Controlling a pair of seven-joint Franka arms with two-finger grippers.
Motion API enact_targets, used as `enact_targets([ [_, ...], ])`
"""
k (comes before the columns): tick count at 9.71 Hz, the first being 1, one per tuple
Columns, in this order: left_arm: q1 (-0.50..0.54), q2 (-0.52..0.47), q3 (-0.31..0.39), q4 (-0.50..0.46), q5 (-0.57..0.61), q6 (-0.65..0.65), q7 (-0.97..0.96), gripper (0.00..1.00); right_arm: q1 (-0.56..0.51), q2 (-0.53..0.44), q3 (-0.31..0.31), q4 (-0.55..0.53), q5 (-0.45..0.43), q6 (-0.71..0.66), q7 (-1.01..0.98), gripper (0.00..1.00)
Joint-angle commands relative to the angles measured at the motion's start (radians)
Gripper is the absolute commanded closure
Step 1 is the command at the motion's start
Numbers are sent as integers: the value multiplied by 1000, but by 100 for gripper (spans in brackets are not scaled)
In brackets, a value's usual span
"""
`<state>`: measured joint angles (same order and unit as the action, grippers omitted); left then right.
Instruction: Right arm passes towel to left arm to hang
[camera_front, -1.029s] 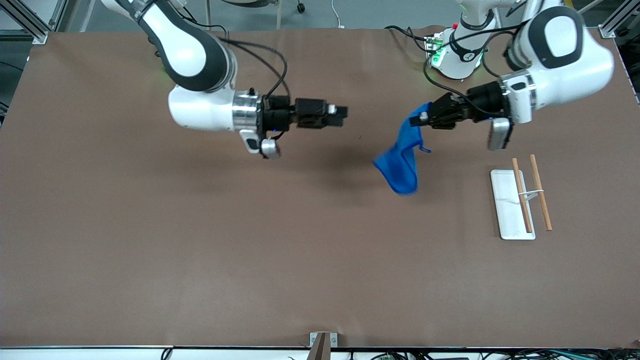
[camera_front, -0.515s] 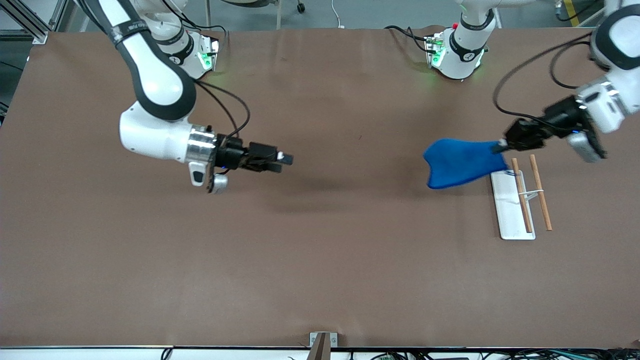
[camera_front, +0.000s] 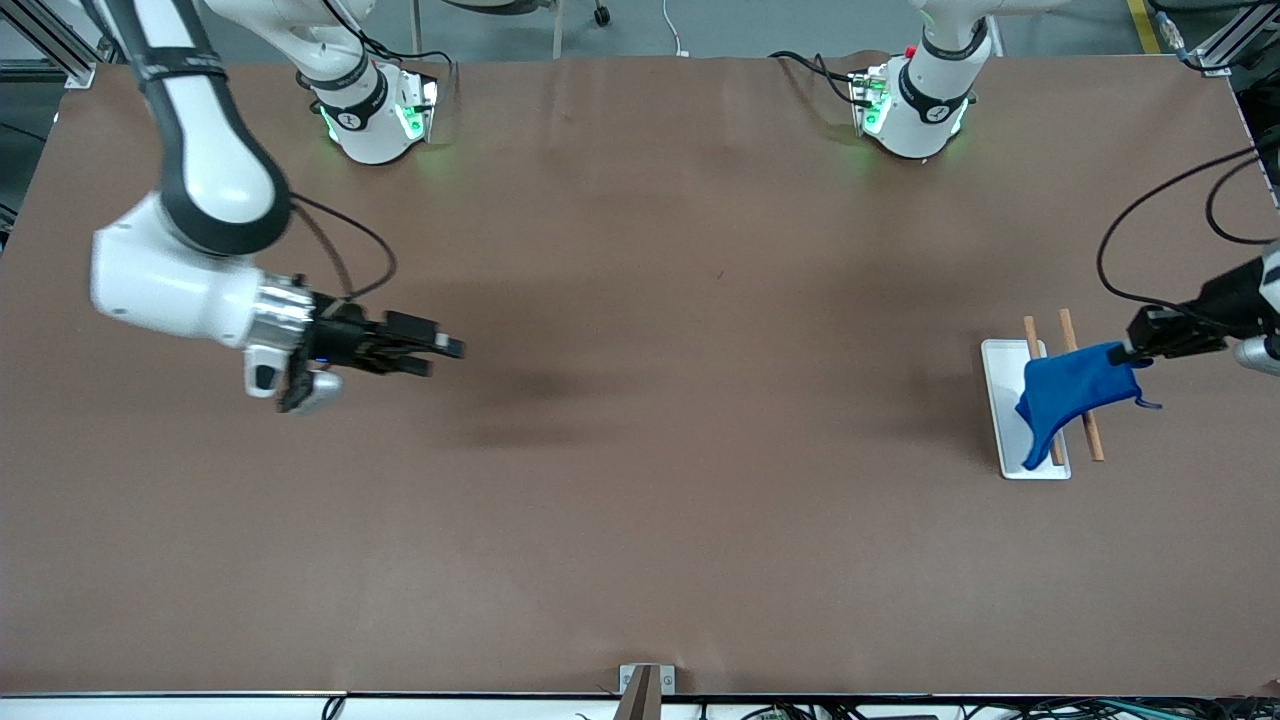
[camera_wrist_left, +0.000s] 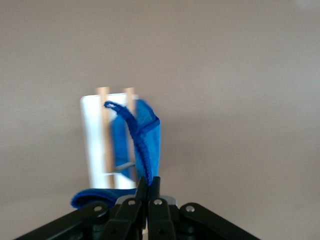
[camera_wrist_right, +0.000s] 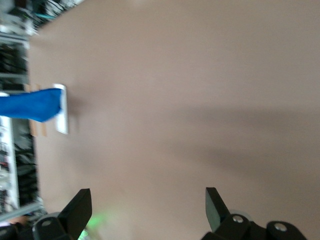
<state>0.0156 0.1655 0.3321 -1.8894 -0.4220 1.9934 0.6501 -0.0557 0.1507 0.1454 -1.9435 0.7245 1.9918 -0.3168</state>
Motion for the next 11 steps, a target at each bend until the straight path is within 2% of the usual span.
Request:
enact_targets([
  [1, -2, 80, 82, 27, 29, -2, 100, 100, 4, -37, -125, 55, -220, -114, 8, 0],
  [2, -2, 100, 114, 29, 28, -1, 109, 100, 4, -51, -145, 75, -335, -116, 10, 0],
  [3, 4, 135, 126, 50, 28, -1, 111, 100, 4, -75, -164, 93, -408, -116, 15, 0],
  [4, 26, 162, 136, 74, 28, -2, 114, 100, 4, -88, -167, 107, -434, -119, 53, 0],
  [6, 47, 210, 136, 98, 23, -1, 141, 97, 13, -120, -158, 113, -566, -125, 193, 0],
  [7, 41, 225, 137, 99, 23, 1, 131, 51, 17, -132, -150, 123, -586, -130, 293, 0],
  [8, 38, 244, 134, 113, 19, 16, 122, 1, 17, -149, -141, 132, -637, -166, 342, 0],
  [9, 35, 249, 133, 150, 28, 15, 96, 0, 13, -160, -145, 174, -677, -197, 335, 0],
  [11, 15, 243, 120, 193, 31, 19, 48, 0, -28, -149, -158, 334, -724, -296, 306, 0],
])
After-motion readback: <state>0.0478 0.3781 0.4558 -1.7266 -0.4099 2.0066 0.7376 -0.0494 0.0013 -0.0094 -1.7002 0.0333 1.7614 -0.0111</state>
